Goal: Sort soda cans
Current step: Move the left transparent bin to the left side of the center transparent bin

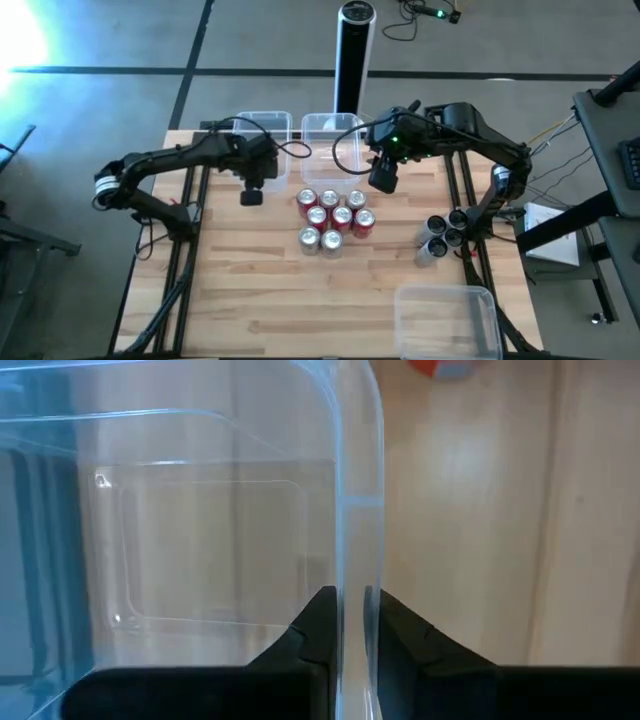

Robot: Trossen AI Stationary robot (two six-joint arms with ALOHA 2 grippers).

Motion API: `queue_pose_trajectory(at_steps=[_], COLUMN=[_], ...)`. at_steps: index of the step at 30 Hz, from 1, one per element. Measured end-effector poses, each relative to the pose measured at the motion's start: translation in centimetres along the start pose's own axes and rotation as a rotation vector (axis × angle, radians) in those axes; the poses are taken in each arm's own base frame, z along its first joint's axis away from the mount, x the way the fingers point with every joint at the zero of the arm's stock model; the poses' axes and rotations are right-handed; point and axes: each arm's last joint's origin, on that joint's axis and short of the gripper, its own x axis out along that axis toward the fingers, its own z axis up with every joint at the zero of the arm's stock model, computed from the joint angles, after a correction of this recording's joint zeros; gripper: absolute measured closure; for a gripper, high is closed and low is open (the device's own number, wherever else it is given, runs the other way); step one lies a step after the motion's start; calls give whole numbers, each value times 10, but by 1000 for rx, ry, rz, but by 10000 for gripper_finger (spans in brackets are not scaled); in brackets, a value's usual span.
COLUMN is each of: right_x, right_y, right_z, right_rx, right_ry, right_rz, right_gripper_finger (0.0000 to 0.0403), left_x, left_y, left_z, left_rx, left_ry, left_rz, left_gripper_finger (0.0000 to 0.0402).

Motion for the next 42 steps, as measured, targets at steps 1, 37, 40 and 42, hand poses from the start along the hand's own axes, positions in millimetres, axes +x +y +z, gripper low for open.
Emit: queue_pose_trajectory(at_steps=[1, 37, 40, 42], right_x=[0, 42, 42, 42], right_y=[0, 23, 23, 23], right_z=[0, -20, -20, -20], right_rx=[1, 41, 43, 43], right_ry=[0, 163, 157, 156], right_rz=[0, -36, -35, -35], right_gripper_finger=[219, 197, 197, 197], left_x=[1, -1, -1, -1], left_y=[1, -2, -1, -2], left_z=[3, 8, 7, 7], left_rx=[2, -22, -15, -13], left_ry=[-1, -4, 5, 3], left_rz=[-2, -35, -15, -19], left_gripper_finger=[381, 371, 371, 371])
